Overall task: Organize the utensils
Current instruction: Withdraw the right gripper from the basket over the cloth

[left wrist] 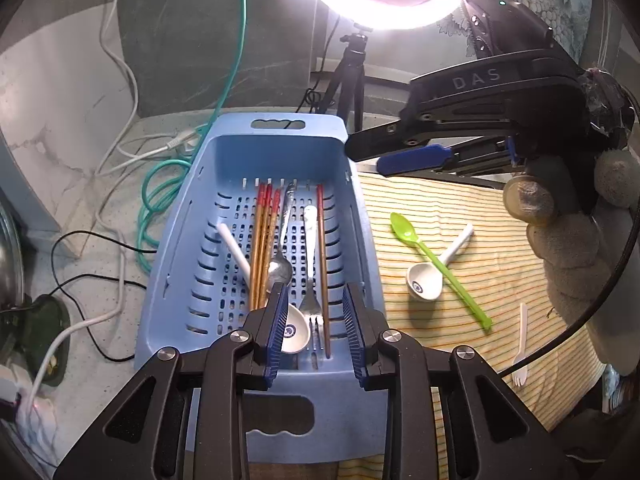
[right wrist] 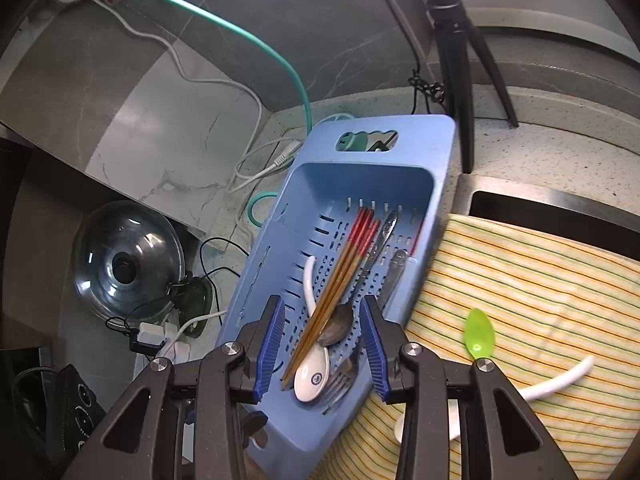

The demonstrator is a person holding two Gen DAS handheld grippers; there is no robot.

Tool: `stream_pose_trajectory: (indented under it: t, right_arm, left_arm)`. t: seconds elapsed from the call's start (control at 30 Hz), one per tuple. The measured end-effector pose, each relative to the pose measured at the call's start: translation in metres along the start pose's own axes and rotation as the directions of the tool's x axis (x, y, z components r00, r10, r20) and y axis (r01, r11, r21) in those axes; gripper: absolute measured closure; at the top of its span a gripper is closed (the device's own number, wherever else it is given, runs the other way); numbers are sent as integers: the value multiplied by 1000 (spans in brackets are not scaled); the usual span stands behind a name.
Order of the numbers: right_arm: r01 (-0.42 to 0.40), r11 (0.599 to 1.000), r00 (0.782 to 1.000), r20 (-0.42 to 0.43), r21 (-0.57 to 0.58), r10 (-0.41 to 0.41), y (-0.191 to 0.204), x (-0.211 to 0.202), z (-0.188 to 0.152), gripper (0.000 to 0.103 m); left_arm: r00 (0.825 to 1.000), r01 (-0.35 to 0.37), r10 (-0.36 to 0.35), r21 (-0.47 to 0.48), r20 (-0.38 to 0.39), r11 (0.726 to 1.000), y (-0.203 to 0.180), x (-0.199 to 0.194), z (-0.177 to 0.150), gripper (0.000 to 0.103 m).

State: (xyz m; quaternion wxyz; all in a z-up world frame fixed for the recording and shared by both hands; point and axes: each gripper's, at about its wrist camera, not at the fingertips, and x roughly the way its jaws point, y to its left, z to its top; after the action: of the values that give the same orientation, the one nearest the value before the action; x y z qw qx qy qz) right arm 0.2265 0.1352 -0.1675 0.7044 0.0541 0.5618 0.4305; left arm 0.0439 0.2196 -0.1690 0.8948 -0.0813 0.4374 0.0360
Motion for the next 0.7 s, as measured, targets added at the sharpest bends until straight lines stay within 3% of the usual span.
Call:
stream_pose_trajectory:
  t: [0.43,0.7]
  right_arm:
    - [40,998,998,49,38,-42,-54,-84,-42,67]
    - [47,992,998,27,119,-51,-97,-107,-80,67]
  left_arm:
    - [999,33,-32,29,-20,999,-44,-6,-11,76]
    - [996,69,-66,55,-56,996,-76,0,-23,75]
